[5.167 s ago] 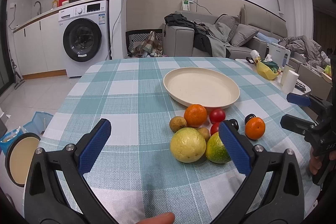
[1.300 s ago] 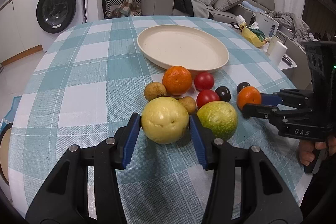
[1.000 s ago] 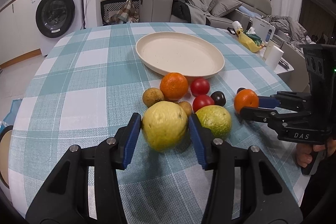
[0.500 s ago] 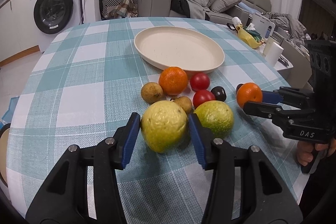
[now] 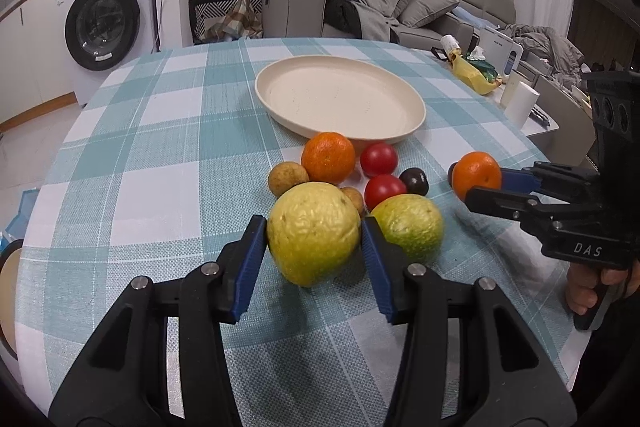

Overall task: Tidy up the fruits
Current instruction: 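Close the left tool on the yellow fruit while the right tool grasps the orange, then lift and carry the yellow fruit with the left tool while the right carries the orange to the plate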

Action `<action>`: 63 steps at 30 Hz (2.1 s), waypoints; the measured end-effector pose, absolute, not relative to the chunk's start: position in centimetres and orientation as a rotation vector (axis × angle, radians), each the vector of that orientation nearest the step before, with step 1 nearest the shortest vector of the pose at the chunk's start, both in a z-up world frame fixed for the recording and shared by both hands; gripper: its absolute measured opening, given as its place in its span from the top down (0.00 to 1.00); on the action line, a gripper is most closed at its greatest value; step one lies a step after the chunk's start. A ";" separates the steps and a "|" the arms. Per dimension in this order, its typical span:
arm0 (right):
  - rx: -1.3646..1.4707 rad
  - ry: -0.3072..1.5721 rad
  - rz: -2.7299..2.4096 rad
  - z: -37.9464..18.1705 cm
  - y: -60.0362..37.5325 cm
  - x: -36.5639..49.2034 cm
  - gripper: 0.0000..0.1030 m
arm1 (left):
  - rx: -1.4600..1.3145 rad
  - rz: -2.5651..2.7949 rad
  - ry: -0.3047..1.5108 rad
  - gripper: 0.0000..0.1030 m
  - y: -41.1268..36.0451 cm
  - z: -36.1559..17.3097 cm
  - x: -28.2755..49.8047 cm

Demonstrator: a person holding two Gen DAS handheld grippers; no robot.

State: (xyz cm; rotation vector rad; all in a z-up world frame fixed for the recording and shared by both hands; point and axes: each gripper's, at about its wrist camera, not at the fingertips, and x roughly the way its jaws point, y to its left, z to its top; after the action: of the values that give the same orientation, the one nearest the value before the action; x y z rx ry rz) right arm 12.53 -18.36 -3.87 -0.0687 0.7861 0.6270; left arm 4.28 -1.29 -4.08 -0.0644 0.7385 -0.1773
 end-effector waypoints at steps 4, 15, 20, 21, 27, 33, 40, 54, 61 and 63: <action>-0.031 0.726 0.624 -2.8 -19.0 12.3 0.63 | -0.070 -0.176 0.695 0.56 -1.4 -3.3 3.9; 0.009 0.692 0.597 -2.0 -19.1 13.4 0.63 | -0.057 -0.190 0.603 0.56 -2.5 -0.9 4.0; -0.003 0.692 0.597 -1.6 -18.7 13.8 0.63 | -0.048 -0.197 0.592 0.56 -3.2 -0.3 4.8; -0.006 0.690 0.597 -1.4 -18.7 13.8 0.63 | -0.047 -0.200 0.590 0.56 -3.3 -0.2 4.9; -0.013 0.658 0.586 0.0 -18.9 14.2 0.63 | -0.046 -0.201 0.575 0.56 -3.5 0.3 5.7; -0.003 0.651 0.585 0.5 -19.0 14.8 0.63 | -0.057 -0.192 0.573 0.56 -3.2 0.5 7.1; 0.035 0.654 0.597 0.7 -18.9 16.1 0.63 | -0.067 -0.178 0.580 0.56 -2.8 0.3 8.9; 0.090 0.629 0.595 1.9 -19.1 18.4 0.63 | -0.049 -0.169 0.584 0.56 -2.7 0.3 11.2; 0.106 0.652 0.578 2.0 -19.2 20.8 0.63 | -0.035 -0.171 0.608 0.56 -3.7 0.0 13.4; 0.106 0.664 0.575 1.6 -19.2 21.1 0.63 | -0.032 -0.175 0.618 0.56 -4.0 -0.2 13.9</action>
State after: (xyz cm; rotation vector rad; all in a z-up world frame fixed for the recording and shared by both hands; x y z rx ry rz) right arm 21.11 -19.16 1.58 0.1061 0.6635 0.5749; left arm 13.93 -3.96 -0.23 -0.0323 0.6176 -0.1751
